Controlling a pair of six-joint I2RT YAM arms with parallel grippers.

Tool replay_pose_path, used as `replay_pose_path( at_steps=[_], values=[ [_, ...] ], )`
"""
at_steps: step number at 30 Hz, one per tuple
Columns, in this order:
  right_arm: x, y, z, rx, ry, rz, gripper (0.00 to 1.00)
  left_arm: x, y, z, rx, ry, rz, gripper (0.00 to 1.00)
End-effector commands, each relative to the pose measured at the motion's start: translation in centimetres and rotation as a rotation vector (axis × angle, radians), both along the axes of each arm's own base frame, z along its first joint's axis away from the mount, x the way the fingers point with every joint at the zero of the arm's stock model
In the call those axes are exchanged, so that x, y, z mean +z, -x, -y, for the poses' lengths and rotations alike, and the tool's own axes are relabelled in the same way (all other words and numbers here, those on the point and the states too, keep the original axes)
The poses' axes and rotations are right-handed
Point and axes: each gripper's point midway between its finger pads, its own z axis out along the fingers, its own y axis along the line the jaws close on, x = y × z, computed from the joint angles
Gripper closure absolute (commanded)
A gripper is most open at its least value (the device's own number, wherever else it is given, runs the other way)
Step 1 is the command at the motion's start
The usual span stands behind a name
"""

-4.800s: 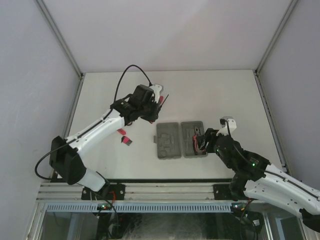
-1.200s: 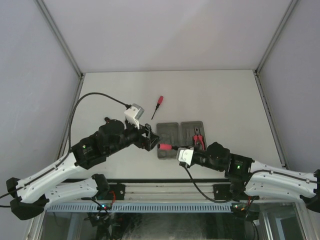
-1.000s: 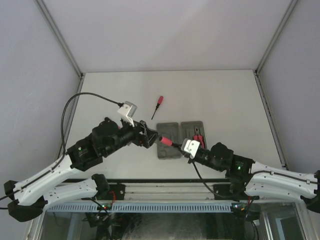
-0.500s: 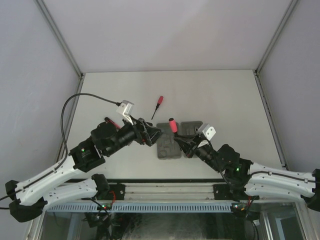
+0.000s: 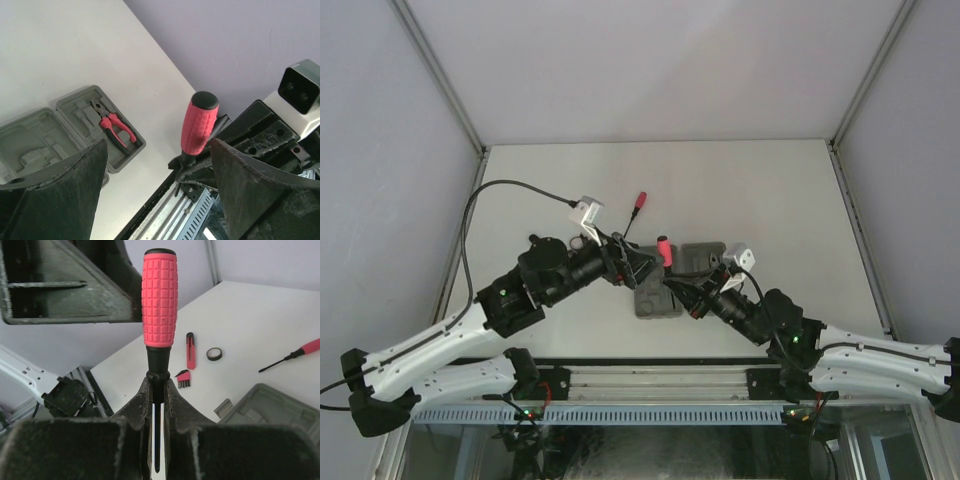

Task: Sort the tools into containers
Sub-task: Pick up the screwdriver from the center of the board.

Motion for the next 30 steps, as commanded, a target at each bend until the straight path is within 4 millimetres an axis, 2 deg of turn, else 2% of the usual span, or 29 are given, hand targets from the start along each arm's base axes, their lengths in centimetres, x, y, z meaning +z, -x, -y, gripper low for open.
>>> replay_pose_path(
  at_steps=[1,6,12,22,24,28,30],
  values=[
    [1.8,1.7,-0.9,0.097,-0.066,-0.016,1.0,3.4,-0.1,0.6,-0.02,0.052,0.071,0.15],
    [1.9,2.1,-1.4,0.127,-0.055,-0.025,1.0,3.8,0.0,1.4,-0.05,0.061,0.072,0.22],
    [1.3,1.9,-1.7,0.121,-0.048,-0.057,1.0,3.8,0.4,1.8,-0.075,0.08,0.065,0.35],
    [1.3,1.6,-1.4,0.101,-0.053,-0.066,0.99,3.3,0.5,1.9,-0.082,0.078,0.052,0.69],
    [1.4,1.6,-1.4,0.098,-0.055,-0.066,0.95,3.2,0.4,1.8,-0.077,0.077,0.052,0.77],
    [1.4,1.4,-1.1,0.082,-0.052,-0.067,0.77,2.9,0.3,1.5,-0.061,0.062,0.049,0.9],
    [1.3,1.3,-0.8,0.074,-0.041,-0.066,0.7,2.7,0.2,1.4,-0.054,0.051,0.049,0.93]
  ],
)
